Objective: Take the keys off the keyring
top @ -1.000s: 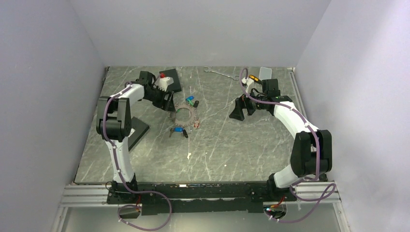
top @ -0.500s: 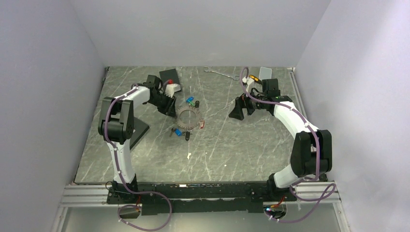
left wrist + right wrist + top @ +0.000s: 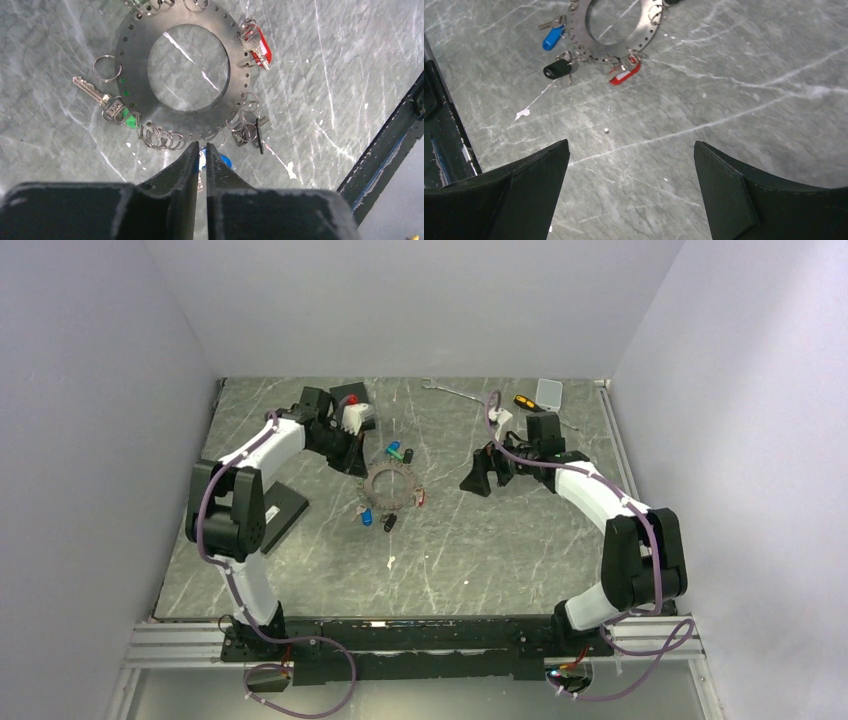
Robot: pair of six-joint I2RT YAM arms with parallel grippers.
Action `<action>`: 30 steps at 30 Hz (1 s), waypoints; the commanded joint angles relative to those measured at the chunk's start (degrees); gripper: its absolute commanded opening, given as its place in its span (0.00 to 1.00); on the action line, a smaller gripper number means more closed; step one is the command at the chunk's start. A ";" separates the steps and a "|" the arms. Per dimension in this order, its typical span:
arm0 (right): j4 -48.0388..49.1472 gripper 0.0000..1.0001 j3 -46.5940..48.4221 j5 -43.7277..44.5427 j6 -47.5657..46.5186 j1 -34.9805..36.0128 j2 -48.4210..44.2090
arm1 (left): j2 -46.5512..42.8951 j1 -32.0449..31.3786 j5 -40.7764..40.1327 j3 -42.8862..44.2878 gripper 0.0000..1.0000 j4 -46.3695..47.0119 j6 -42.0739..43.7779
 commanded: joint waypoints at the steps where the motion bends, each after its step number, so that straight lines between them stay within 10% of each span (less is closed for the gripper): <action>1: 4.03 1.00 0.12 1.69 0.05 2.45 -2.27 | -5.00 -0.29 -5.13 -2.84 0.28 3.22 -3.16; 7: 3.73 1.00 0.15 1.60 -0.32 2.57 -2.70 | -1.79 -0.38 -12.33 -2.42 0.44 6.73 -2.86; 17: 3.39 1.00 0.24 1.46 -0.90 2.62 -2.75 | 5.89 -1.11 -13.24 0.19 0.42 7.61 -2.69; 25: 5.68 1.00 -1.47 1.43 -1.29 2.90 -3.36 | 6.69 -3.25 -12.13 -1.10 0.29 7.63 -2.44; 30: 6.89 1.00 -2.44 7.24 -5.86 7.14 -4.16 | 6.18 -3.89 -9.36 -1.02 0.02 5.33 -2.73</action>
